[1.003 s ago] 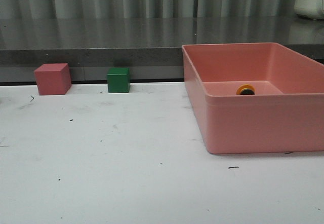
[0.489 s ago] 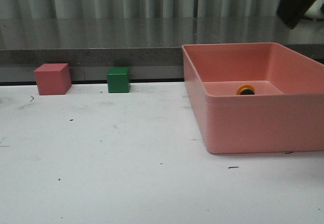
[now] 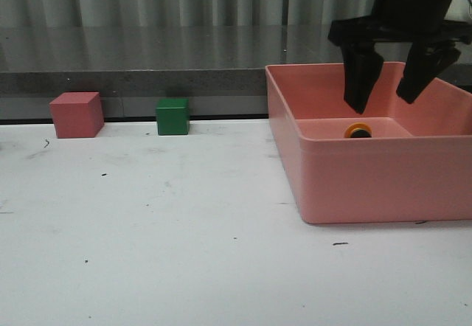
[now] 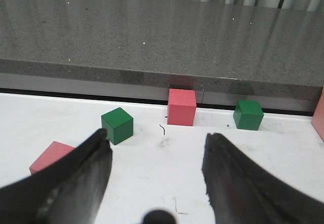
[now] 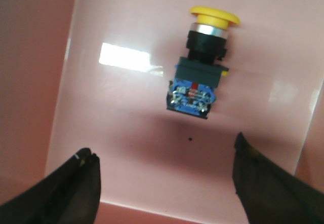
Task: Place and stand button with both arms
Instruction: 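Lower the open right gripper into the pink bin around the button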
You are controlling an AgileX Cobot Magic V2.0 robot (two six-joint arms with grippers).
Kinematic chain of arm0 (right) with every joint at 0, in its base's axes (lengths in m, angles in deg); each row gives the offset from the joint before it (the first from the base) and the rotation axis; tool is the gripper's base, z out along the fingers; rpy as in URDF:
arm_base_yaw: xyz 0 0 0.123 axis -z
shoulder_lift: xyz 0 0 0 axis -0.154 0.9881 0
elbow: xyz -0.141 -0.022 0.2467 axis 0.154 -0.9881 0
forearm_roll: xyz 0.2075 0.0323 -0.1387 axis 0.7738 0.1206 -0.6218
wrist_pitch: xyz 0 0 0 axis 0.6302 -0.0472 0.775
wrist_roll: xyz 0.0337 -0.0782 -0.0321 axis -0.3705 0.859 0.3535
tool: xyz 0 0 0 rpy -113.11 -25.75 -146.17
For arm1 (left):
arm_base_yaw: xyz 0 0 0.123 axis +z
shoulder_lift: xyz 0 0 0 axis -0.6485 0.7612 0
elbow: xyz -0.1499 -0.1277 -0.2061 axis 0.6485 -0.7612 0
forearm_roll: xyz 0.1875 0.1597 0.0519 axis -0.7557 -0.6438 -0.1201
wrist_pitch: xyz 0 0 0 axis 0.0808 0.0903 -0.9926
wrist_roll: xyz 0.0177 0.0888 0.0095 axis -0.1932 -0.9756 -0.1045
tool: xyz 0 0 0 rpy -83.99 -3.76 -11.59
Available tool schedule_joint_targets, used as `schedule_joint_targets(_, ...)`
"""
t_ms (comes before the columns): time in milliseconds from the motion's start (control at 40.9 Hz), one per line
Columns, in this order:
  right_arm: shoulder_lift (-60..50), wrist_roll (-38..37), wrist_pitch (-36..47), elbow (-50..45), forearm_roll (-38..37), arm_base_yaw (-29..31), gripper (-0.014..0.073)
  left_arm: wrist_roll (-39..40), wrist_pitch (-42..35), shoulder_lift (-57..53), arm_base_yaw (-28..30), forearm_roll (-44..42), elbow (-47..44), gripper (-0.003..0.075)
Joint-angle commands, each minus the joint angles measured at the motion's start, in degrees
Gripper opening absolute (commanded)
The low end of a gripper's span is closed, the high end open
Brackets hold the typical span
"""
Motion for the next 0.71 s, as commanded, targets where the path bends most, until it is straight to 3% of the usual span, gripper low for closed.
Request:
schedule_joint_targets(0,1.6,-4.4,-2.5,6.0,-4.4,-0.1,0.0561,0.2,-4.5,0.9,-0.3,0.2,1.6,0.0385)
schedule_joint_targets(293,10.4,-12.5,-3.8,14.9,-5.1,0.2,0.0561,0.2,-4.5,0.9,-0.3,0.2,1.6,0.0385)
schedule_joint_targets(685,14.3,-14.9,-3.0,15.3,-5.1,0.8,0.0550,0.2,-4.5,0.9,-0.3,0.2,1.6,0.0385)
